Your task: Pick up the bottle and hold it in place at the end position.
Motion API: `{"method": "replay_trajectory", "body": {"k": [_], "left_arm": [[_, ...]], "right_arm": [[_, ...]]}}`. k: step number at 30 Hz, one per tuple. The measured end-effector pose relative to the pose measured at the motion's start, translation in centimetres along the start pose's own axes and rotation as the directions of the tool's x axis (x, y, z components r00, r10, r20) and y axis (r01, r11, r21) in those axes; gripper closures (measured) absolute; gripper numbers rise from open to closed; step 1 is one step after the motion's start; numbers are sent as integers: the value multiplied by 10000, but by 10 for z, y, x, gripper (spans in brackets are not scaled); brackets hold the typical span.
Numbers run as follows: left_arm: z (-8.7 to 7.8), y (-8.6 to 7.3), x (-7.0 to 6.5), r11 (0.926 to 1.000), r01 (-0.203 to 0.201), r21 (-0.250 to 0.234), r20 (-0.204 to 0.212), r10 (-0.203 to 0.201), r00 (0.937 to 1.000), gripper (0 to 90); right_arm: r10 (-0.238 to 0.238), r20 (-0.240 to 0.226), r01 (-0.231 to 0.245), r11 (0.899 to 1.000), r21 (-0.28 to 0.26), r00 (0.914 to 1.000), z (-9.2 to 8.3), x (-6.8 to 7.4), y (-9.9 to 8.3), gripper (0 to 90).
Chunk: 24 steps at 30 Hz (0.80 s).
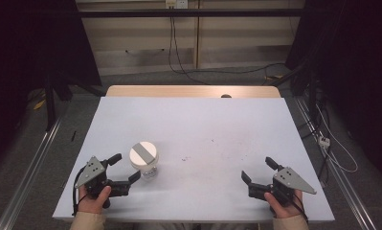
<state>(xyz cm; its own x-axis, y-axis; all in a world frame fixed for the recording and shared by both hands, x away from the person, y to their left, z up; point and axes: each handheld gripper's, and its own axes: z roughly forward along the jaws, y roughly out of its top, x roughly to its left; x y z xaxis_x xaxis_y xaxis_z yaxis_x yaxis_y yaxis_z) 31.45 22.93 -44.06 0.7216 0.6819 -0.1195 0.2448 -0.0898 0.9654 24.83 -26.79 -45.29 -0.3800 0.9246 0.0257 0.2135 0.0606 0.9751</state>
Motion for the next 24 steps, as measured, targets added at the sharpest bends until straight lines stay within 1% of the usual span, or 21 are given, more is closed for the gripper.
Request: {"method": "replay_trajectory", "body": {"k": [4,9,12,18,20,21,24], "left_arm": [[0,0,0,10000,-17,54,1,17,10000,31],[2,-1,-1,9996,-130,259,12,130,9999,31],[3,-1,-1,9993,-60,368,15,60,10000,31],[6,-1,-2,9987,-141,499,92,137,9999,31],[8,-1,-2,9985,-50,543,131,43,9999,31],[9,-1,-3,9982,-82,594,128,74,9999,31],[13,-2,-2,9967,8,806,-54,-4,10000,33]], "right_arm": [[-28,14,28,10000,-32,10000,0,0,0,22],[-31,-22,31,10000,-17,10000,0,1,0,22],[-22,-21,22,10000,-18,10000,0,1,0,22],[-37,-54,37,10000,1,10000,1,1,0,23],[-79,-64,79,10000,19,9999,2,1,0,23],[-77,-61,78,10000,19,10000,2,1,0,23],[-102,-62,102,9999,29,9999,3,1,0,24]]}}
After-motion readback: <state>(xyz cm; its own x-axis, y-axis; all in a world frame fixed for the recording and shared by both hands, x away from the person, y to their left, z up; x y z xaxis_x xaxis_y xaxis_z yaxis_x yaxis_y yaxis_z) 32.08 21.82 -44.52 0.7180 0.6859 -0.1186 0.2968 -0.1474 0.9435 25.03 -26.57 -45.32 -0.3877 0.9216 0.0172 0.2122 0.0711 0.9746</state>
